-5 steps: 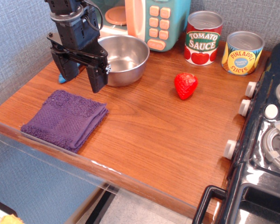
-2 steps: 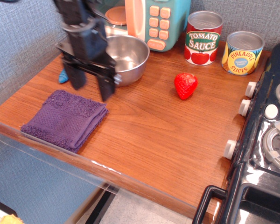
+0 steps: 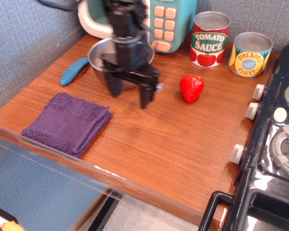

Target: Put the red strawberry inside the silver pot.

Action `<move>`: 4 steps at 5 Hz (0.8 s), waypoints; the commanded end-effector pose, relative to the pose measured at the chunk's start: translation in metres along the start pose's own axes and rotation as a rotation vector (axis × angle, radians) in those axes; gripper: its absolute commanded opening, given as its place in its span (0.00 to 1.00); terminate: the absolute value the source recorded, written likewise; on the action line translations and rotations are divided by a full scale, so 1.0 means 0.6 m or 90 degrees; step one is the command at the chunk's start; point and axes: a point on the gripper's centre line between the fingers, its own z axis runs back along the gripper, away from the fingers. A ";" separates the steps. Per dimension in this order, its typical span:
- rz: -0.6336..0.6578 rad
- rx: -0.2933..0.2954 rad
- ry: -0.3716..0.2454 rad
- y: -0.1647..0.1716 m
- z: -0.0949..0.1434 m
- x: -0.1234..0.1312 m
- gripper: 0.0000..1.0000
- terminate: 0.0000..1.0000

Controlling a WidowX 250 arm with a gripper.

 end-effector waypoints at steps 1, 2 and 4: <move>-0.014 -0.028 -0.087 -0.060 0.058 0.093 1.00 0.00; -0.020 -0.027 -0.121 -0.078 0.079 0.100 1.00 0.00; 0.005 -0.013 -0.112 -0.070 0.052 0.141 1.00 0.00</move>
